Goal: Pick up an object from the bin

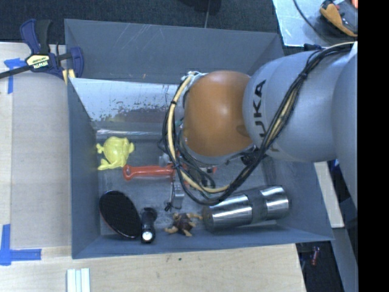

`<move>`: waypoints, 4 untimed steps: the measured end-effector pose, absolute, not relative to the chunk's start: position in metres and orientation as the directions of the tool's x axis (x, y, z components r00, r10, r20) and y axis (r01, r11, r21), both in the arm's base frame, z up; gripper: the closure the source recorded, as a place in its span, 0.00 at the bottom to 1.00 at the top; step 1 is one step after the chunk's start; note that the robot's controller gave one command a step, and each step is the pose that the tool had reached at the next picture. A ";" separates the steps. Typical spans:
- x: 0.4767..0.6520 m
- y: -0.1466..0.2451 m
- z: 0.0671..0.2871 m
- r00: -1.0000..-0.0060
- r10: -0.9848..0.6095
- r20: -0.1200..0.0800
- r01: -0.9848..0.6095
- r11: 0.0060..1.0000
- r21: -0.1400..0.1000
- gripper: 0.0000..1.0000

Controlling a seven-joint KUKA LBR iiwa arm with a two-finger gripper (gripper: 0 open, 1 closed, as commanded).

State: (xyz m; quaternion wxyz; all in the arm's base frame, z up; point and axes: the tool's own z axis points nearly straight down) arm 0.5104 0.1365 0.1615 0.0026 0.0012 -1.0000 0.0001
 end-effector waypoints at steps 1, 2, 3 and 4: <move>0.513 0.136 0.165 -1.000 0.001 -0.002 0.001 1.000 0.001 0.00; 0.595 0.106 0.118 -0.994 -0.109 -0.004 -0.109 0.994 0.000 0.00; 0.598 0.095 0.155 -0.999 -0.046 -0.009 -0.046 0.999 0.003 0.00; 0.606 0.063 0.122 -1.000 0.002 -0.003 0.002 1.000 0.002 0.00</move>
Offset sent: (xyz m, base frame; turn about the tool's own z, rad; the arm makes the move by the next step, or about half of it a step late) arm 0.0834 -0.0283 -0.0431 -0.1090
